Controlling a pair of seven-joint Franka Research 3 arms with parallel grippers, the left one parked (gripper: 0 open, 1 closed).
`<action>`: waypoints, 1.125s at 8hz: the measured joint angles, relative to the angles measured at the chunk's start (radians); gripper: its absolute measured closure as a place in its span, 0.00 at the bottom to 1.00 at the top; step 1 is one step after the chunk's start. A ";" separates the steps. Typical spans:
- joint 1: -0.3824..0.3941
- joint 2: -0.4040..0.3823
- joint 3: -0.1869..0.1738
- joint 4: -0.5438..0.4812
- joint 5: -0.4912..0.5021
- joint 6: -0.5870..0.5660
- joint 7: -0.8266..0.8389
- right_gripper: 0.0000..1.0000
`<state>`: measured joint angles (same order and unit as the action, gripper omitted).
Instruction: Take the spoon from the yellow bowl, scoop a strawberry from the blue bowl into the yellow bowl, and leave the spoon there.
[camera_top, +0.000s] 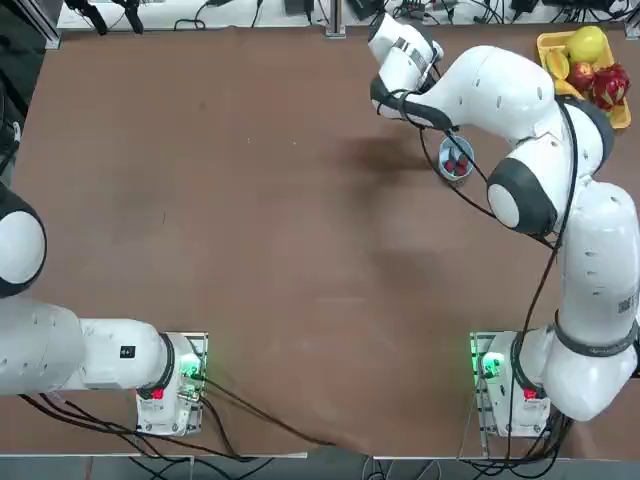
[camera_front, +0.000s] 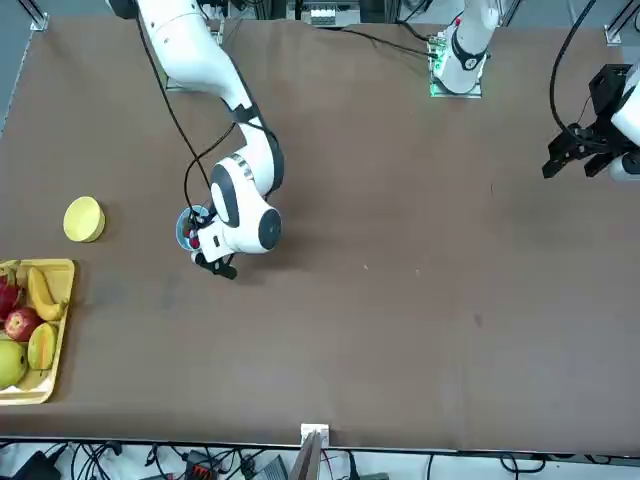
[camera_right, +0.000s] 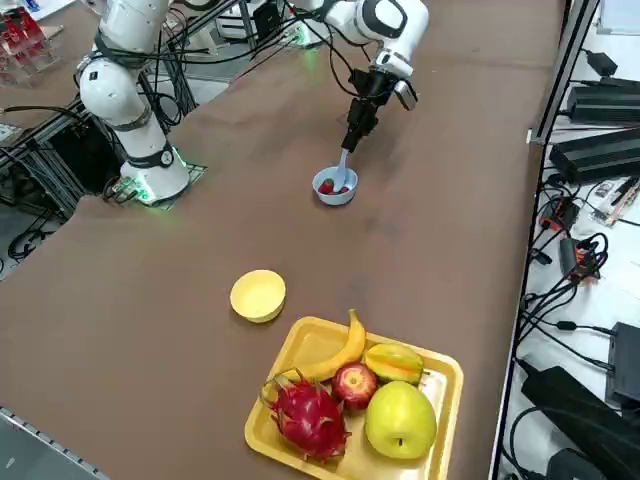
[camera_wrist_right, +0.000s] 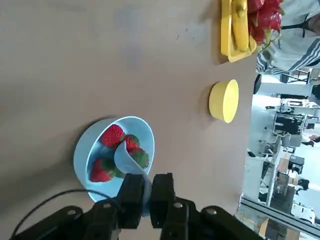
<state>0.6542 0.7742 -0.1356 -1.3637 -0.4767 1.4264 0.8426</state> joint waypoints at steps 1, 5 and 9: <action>0.003 0.001 0.000 0.000 -0.008 -0.003 0.000 0.88; 0.009 0.001 0.000 0.000 -0.021 -0.020 0.000 0.88; 0.014 0.004 0.000 0.000 -0.029 -0.029 0.000 0.88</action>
<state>0.6684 0.7779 -0.1354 -1.3637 -0.5062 1.3979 0.8426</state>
